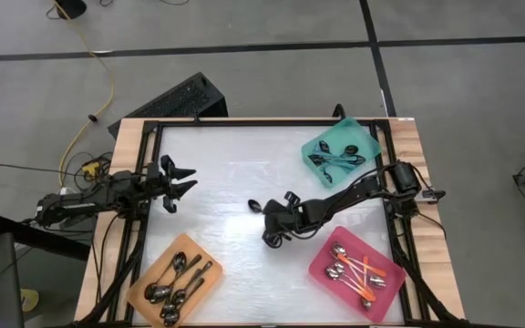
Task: Sort silverware by color (type)
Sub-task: Put the black spoon into the orange bin
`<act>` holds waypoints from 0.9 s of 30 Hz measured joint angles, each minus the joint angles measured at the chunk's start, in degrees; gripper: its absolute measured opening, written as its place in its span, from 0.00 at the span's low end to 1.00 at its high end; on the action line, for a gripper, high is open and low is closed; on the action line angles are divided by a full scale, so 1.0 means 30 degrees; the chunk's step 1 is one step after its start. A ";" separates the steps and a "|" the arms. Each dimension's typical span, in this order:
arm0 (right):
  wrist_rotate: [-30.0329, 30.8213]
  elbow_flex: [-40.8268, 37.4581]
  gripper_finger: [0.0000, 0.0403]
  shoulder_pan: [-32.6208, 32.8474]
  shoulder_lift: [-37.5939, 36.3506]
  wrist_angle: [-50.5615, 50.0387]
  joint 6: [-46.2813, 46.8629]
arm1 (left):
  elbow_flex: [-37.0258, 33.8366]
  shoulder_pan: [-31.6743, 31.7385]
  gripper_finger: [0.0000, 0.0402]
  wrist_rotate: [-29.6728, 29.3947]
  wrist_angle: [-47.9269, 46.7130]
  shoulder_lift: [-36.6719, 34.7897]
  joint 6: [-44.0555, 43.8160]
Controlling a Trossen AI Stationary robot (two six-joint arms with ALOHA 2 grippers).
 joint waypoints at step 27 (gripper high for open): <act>-0.1140 0.5356 0.00 0.0747 -0.0061 0.4040 -0.7237 | 0.0000 0.0000 0.41 0.0010 -0.1396 0.0051 0.0013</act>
